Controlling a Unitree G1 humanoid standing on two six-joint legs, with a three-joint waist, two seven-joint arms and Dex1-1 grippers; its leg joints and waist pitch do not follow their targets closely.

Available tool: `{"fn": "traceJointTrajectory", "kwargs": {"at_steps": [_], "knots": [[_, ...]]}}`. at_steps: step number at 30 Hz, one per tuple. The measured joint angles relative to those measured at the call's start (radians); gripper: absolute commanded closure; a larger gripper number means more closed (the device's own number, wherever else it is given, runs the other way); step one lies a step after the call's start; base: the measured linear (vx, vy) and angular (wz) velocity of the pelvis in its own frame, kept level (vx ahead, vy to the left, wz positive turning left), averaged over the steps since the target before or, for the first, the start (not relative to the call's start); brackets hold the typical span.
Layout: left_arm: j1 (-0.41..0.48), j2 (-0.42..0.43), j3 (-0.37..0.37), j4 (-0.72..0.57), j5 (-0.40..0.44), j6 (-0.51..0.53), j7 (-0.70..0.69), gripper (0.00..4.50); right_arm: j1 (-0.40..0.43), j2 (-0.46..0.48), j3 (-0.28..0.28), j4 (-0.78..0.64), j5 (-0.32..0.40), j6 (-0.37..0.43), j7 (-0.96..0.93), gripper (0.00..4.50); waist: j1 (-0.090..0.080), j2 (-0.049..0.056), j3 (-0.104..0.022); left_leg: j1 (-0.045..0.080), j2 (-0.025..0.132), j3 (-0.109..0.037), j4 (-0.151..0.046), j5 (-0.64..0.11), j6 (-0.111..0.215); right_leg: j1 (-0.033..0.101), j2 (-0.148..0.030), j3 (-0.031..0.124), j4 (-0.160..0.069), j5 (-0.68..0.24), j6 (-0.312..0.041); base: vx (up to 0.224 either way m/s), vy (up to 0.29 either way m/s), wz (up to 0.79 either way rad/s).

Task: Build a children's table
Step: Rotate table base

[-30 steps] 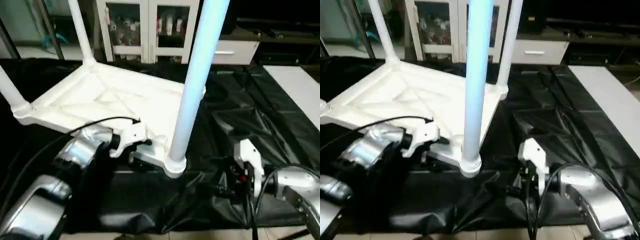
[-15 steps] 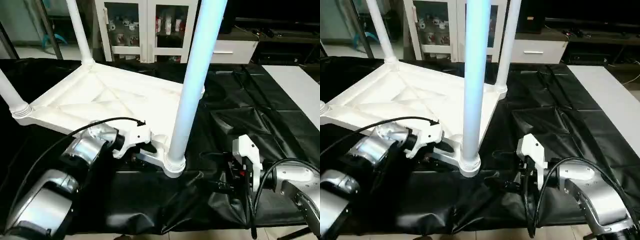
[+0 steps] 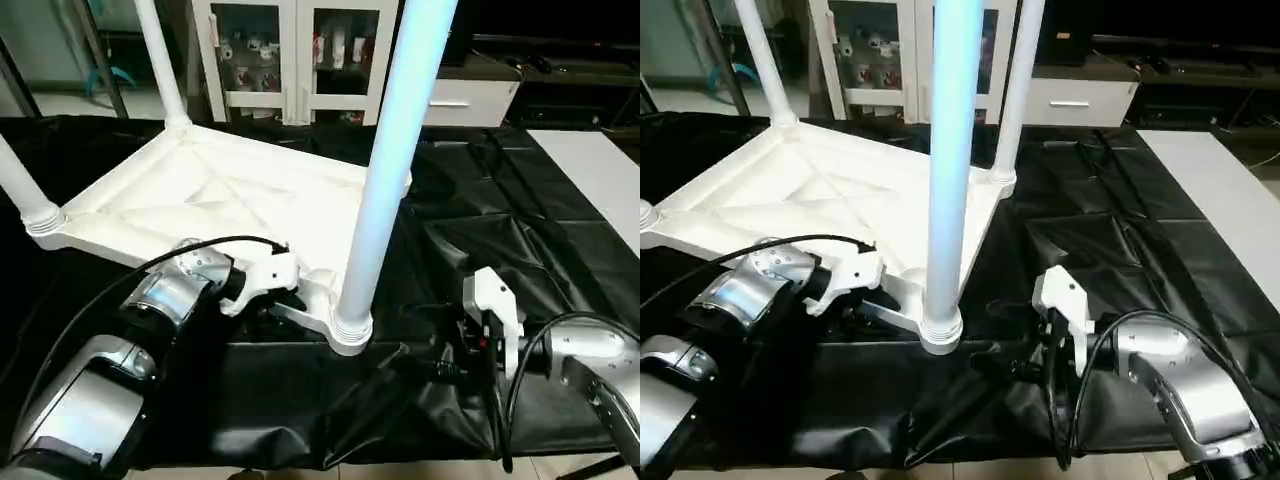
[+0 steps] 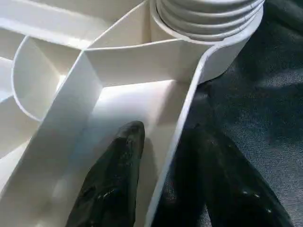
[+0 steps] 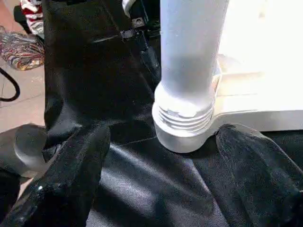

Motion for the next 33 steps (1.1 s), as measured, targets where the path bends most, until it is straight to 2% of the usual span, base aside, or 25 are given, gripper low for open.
{"fn": "traceJointTrajectory", "kwargs": {"at_steps": [5,12,17,23,28,30,33], "knots": [[0.0,-0.002,0.002,0.0,0.003,-0.001,0.005,3.03,-0.007,0.013,0.019,0.0,-0.001,-0.003,-0.001,0.53,0.001,0.001,0.0,0.0,0.0,0.0,0.0,0.0,0.0,0.0,0.0,0.0,0.0,0.0,0.0,0.0,0.0,0.0],[0.0,-0.016,0.023,-0.001,0.002,0.031,0.006,3.6,0.005,0.013,0.021,-0.004,-0.002,-0.004,-0.004,0.53,0.004,0.014,0.005,0.0,0.001,0.001,-0.001,0.0,0.0,0.001,0.0,0.0,-0.003,0.0,0.0,0.0,0.0,0.0],[0.003,-0.024,0.027,-0.019,0.002,0.084,0.041,3.72,-0.002,0.042,0.021,0.006,-0.018,-0.029,-0.035,0.53,0.0,0.015,0.005,0.0,0.0,0.002,-0.001,0.0,0.0,0.001,-0.001,0.0,-0.003,0.0,-0.001,0.0,0.0,0.0],[0.055,-0.029,0.078,-0.117,0.003,0.198,0.181,3.72,-0.053,0.108,0.021,0.071,-0.087,-0.097,-0.153,0.53,-0.037,0.017,0.006,0.001,0.001,0.004,-0.006,0.0,-0.001,-0.001,0.0,0.0,-0.006,0.001,-0.002,0.0,0.0,0.0],[0.127,-0.029,0.153,-0.258,0.02,0.361,0.386,3.72,-0.086,0.156,-0.004,0.138,-0.129,-0.107,-0.264,0.53,-0.079,0.012,0.007,-0.007,0.002,0.004,-0.008,0.001,0.0,-0.009,0.0,0.0,-0.005,0.001,-0.002,0.0,0.0,0.0],[0.156,-0.023,0.176,-0.311,0.032,0.394,0.445,3.72,-0.11,0.173,-0.015,0.183,-0.144,-0.111,-0.307,0.53,-0.089,0.01,0.007,-0.011,0.003,0.004,-0.008,0.004,0.005,-0.014,0.001,-0.001,-0.005,0.001,-0.002,0.0,0.0,0.0],[0.193,-0.014,0.194,-0.366,0.033,0.404,0.458,3.72,-0.134,0.188,-0.025,0.214,-0.158,-0.124,-0.341,0.53,-0.077,0.009,0.006,-0.013,0.005,0.004,-0.008,0.004,0.005,-0.016,0.002,-0.003,-0.004,0.001,-0.002,0.0,0.0,0.0]]}}
